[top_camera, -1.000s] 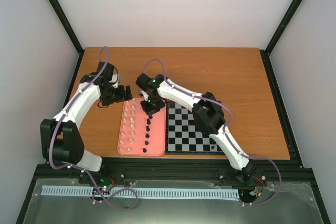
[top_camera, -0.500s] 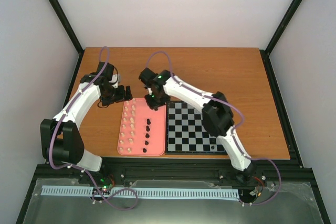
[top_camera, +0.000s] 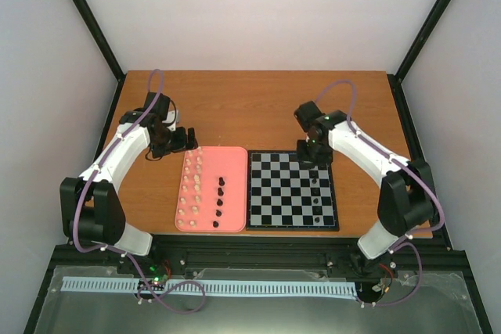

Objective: Set up the chess pieces on the board
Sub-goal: Place the chess piece on the chessboard.

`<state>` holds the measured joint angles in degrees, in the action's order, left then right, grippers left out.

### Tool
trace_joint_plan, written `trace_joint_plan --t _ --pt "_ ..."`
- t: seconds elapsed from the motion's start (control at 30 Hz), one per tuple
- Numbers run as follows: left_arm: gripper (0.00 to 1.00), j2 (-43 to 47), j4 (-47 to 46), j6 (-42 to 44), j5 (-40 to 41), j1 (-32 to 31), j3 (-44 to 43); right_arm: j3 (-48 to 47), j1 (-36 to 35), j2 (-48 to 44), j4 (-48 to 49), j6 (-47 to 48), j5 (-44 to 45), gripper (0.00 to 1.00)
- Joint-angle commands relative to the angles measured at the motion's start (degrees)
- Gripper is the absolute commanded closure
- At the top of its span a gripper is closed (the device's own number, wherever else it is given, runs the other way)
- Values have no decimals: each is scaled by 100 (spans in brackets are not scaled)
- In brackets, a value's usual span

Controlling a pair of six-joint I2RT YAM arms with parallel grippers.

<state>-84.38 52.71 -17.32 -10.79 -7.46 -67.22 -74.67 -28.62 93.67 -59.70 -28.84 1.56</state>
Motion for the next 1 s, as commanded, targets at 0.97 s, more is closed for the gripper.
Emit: trace_joint_plan --t 0.97 --pt "0 -222 -41 18 -38 -18 -107 1867 1338 -670 1371 -426 -129 97"
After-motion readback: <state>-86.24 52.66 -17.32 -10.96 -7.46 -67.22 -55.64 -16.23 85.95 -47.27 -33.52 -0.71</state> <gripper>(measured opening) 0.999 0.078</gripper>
